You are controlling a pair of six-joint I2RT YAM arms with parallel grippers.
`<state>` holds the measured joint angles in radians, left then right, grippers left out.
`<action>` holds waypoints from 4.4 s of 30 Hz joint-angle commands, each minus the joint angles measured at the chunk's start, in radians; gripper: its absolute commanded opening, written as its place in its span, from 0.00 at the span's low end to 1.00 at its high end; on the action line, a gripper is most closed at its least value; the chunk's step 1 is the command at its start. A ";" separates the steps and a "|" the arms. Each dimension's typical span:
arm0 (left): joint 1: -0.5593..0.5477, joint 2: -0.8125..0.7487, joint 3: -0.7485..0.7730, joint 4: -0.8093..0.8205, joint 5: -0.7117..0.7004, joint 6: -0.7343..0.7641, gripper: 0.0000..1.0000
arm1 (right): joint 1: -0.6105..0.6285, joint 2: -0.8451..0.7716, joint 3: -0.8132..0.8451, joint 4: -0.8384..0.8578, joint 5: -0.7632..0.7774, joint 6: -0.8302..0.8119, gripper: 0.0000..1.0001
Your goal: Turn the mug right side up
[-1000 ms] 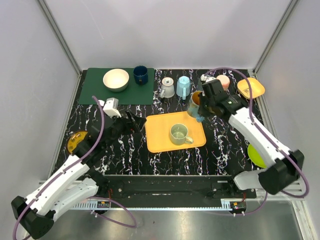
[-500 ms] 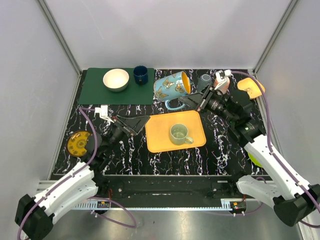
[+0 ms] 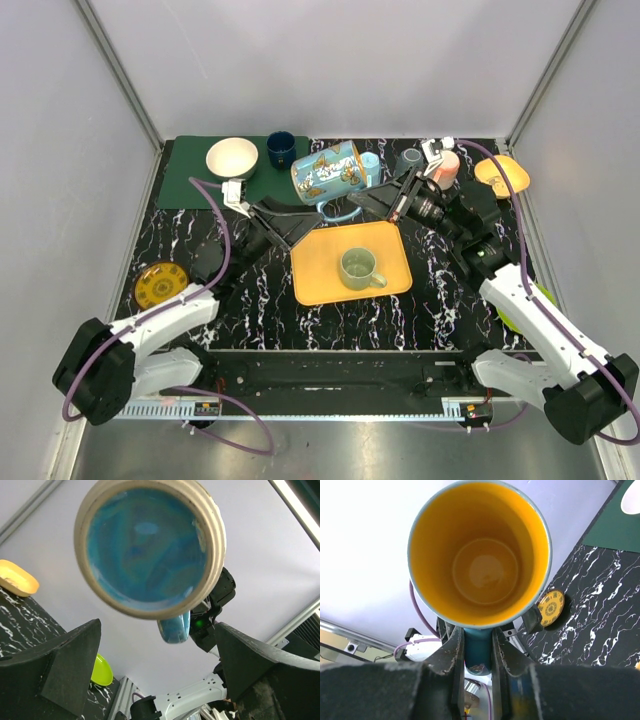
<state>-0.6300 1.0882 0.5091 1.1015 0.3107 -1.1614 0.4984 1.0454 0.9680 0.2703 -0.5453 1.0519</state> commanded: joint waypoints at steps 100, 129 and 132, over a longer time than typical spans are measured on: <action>0.216 0.493 0.424 -1.138 -0.613 0.675 0.00 | 0.009 -0.202 -0.022 -0.675 0.420 -0.489 0.81; 0.135 -0.315 0.197 -1.413 -0.526 0.517 0.67 | 0.176 0.238 0.136 -1.079 0.530 -0.859 0.82; 0.105 -0.390 0.161 -1.414 -0.509 0.500 0.67 | 0.181 0.281 0.141 -1.082 0.519 -0.882 0.82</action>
<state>-0.4953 0.7563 0.7136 -0.3042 -0.2604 -0.6174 0.6682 1.2869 1.0698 -0.7696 -0.0429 0.2546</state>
